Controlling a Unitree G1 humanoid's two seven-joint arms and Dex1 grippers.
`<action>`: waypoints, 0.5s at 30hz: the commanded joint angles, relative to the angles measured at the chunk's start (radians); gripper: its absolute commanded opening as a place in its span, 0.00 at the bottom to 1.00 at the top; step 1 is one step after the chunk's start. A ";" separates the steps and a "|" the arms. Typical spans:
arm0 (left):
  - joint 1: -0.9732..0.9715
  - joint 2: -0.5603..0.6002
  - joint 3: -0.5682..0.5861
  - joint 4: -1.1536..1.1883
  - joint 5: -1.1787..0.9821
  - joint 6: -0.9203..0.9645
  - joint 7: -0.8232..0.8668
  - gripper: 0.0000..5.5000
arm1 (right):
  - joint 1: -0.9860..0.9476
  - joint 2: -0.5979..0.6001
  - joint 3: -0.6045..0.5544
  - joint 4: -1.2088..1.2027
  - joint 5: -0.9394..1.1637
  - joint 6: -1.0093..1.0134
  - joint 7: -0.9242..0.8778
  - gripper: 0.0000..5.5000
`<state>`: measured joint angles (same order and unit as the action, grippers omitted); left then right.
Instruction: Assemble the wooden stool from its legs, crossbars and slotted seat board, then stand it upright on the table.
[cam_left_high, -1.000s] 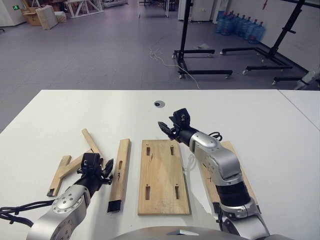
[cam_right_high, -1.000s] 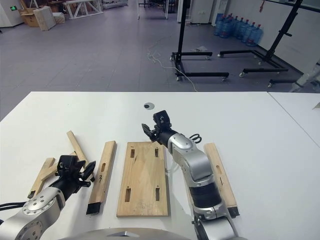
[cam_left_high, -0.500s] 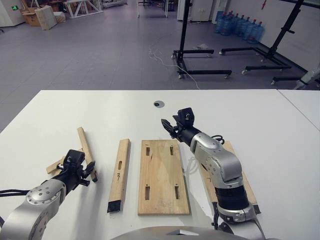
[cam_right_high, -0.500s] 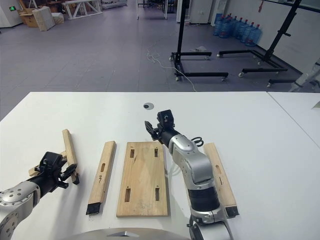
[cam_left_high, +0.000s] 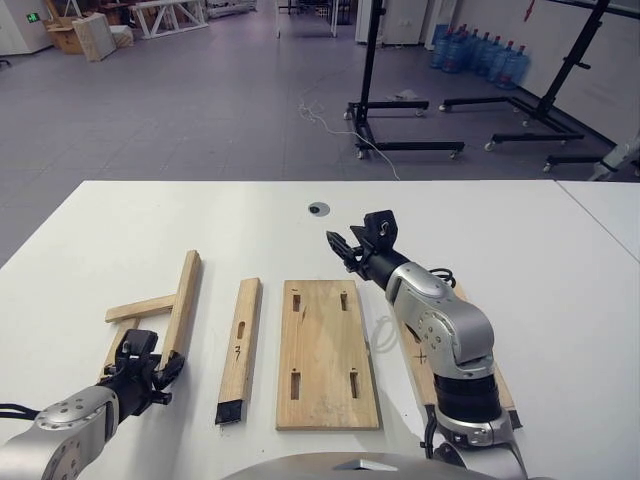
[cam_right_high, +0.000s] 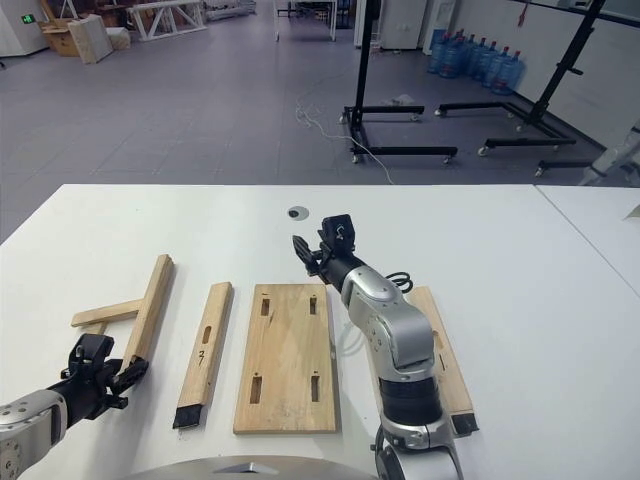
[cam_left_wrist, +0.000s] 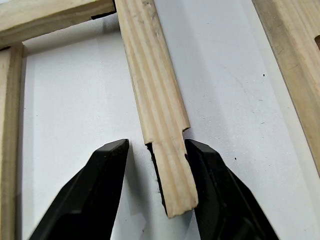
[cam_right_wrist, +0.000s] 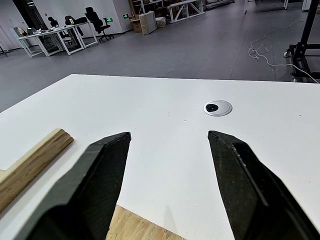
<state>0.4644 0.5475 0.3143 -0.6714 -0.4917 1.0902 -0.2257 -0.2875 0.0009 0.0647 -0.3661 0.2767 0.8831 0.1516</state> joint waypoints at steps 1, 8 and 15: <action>0.014 -0.011 0.001 -0.011 0.012 0.041 0.009 0.35 | -0.013 0.007 -0.011 -0.008 0.011 0.014 -0.013 0.52; -0.017 -0.020 -0.067 0.049 0.109 -0.058 0.023 0.15 | -0.013 0.017 -0.001 0.000 0.010 0.002 -0.013 0.52; -0.020 -0.078 -0.092 0.093 0.169 -0.263 0.006 0.09 | -0.016 0.007 0.002 0.007 0.006 -0.010 -0.007 0.52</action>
<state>0.4566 0.4802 0.2290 -0.5930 -0.3391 0.8670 -0.2145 -0.2877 0.0121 0.0683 -0.3631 0.2794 0.8788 0.1462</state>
